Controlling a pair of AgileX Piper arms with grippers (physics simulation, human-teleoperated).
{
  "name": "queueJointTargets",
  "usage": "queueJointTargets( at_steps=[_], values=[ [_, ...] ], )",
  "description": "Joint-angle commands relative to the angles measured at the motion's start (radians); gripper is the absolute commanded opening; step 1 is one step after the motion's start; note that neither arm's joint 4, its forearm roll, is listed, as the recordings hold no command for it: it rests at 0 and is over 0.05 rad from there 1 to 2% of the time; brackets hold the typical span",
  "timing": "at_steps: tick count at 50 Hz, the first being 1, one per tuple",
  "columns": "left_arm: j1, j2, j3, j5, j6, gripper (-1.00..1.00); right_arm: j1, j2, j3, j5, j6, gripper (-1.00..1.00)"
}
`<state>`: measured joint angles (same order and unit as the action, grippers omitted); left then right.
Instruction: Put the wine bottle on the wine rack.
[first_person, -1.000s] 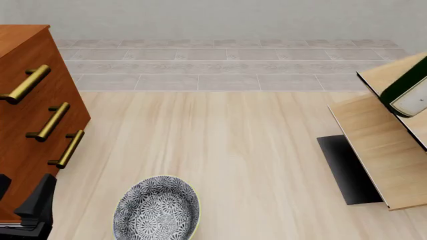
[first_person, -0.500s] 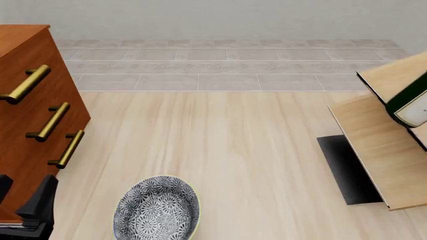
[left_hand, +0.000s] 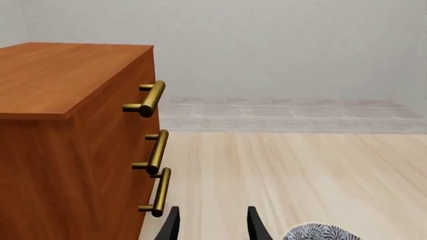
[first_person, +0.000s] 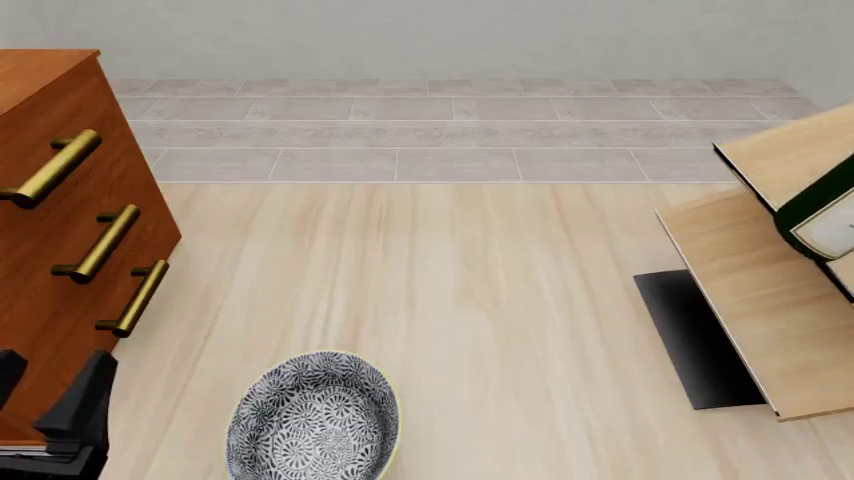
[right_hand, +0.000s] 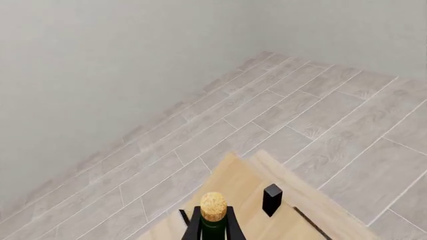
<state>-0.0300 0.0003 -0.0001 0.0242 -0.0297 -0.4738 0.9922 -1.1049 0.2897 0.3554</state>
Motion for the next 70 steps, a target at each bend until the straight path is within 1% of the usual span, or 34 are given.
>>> queueJointTargets(
  at_steps=[1,3,13,15,20,25,26,29,37,39,50,57,64,70],
  values=[
    [-0.003,0.000,0.000,-0.002,0.004,1.00,-0.019,0.021,0.019,-0.017,0.017,-1.00],
    [-0.004,0.000,0.000,-0.003,0.004,1.00,-0.023,0.026,0.023,-0.023,0.025,-1.00],
    [-0.003,0.000,0.000,-0.003,0.006,1.00,-0.054,0.050,0.031,-0.042,0.027,-1.00],
    [-0.004,0.000,0.000,-0.003,0.007,1.00,-0.073,0.060,0.035,-0.051,0.024,-1.00],
    [-0.004,0.000,0.000,-0.002,0.008,1.00,-0.078,0.067,0.038,-0.059,0.030,-1.00],
    [-0.006,0.000,0.000,-0.002,0.008,1.00,-0.094,0.087,0.030,-0.064,0.026,-1.00],
    [-0.006,0.000,0.000,-0.002,0.008,1.00,-0.106,0.094,0.024,-0.062,0.016,-1.00],
    [-0.002,0.000,0.000,-0.003,0.009,1.00,-0.111,0.108,0.014,-0.061,0.010,-1.00],
    [-0.006,0.000,0.000,0.000,0.007,1.00,-0.133,0.132,0.017,-0.081,0.014,-1.00],
    [-0.008,0.000,0.000,0.001,0.015,1.00,-0.139,0.139,0.019,-0.086,0.011,-1.00],
    [-0.004,0.000,0.000,-0.001,0.009,1.00,-0.170,0.182,-0.009,-0.086,0.004,-1.00],
    [0.001,0.000,0.000,-0.001,0.008,1.00,-0.196,0.204,-0.002,-0.100,-0.001,-1.00],
    [0.008,0.000,0.000,-0.003,0.006,1.00,-0.201,0.209,0.014,-0.111,-0.001,-1.00],
    [0.005,0.000,0.000,0.002,0.005,1.00,-0.207,0.229,0.004,-0.106,-0.012,-1.00]
  ],
)
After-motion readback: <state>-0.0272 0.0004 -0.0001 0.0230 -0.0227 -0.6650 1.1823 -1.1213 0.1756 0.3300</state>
